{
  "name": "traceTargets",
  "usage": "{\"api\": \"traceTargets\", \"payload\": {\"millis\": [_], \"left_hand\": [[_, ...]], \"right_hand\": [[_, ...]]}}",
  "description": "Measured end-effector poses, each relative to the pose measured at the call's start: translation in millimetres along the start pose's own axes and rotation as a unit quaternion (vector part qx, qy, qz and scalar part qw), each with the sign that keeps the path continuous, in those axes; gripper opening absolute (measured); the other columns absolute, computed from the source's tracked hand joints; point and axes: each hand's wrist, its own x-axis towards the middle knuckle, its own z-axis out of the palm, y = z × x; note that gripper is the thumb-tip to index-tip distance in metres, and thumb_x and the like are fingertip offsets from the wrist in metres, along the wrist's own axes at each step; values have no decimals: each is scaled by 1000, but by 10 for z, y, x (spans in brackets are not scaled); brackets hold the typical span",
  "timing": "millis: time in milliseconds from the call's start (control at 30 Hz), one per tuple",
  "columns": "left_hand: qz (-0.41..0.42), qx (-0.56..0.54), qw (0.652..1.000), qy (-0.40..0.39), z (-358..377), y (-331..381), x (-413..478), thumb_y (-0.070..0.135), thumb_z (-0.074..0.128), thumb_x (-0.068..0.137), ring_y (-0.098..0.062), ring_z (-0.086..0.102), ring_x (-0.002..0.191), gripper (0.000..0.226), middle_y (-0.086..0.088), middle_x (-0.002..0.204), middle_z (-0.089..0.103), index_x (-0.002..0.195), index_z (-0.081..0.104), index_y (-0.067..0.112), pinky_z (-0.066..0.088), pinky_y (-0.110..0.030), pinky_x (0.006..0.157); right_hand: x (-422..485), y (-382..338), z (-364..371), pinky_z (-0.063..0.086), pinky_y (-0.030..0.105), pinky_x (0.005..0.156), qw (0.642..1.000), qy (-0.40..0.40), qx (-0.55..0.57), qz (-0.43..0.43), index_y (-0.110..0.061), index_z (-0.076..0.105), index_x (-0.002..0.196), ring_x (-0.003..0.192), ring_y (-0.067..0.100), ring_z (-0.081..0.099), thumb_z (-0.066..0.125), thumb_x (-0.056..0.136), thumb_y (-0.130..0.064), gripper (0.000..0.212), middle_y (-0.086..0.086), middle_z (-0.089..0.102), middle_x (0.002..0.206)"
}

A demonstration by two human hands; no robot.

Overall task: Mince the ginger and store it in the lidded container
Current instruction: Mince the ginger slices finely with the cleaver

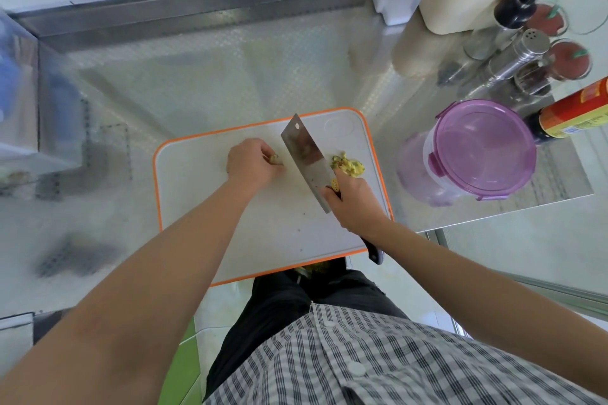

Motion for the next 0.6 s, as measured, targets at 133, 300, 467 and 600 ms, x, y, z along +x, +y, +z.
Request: {"api": "traceTargets", "payload": {"millis": [133, 300, 467, 600], "left_hand": [[-41, -98, 994, -25, 304, 17, -390, 25, 85, 66, -14, 57, 71, 32, 11, 68, 57, 83, 59, 17, 39, -22, 57], [17, 9, 997, 78, 647, -210, -821, 30, 74, 77, -20, 57, 82, 26, 7, 82, 59, 90, 55, 19, 37, -27, 64], [30, 30, 991, 131, 693, -349, -901, 40, 78, 72, -21, 52, 90, 38, -1, 93, 56, 94, 56, 18, 39, -29, 67], [92, 20, 987, 133, 662, -460, -912, 35, 82, 67, -23, 51, 95, 46, -5, 99, 52, 100, 58, 14, 44, -31, 77]], "right_hand": [[-102, 35, 9, 29, 32, 45, 999, -6, -27, -38, -7, 42, 83, 48, 20, 37, 47, 94, -17, 16, 6, 42, 57], [-201, 123, 22, 25, 32, 45, 997, -20, -48, -55, -11, 39, 85, 49, 19, 36, 47, 95, -22, 17, 2, 38, 57], [-306, 166, 51, 20, 28, 45, 996, -20, -57, -66, -10, 38, 83, 48, 15, 33, 47, 94, -17, 16, 1, 35, 56], [-331, 175, 66, 25, 30, 45, 996, -18, -58, -66, -8, 43, 84, 49, 18, 37, 46, 92, -16, 12, 2, 39, 56]]}}
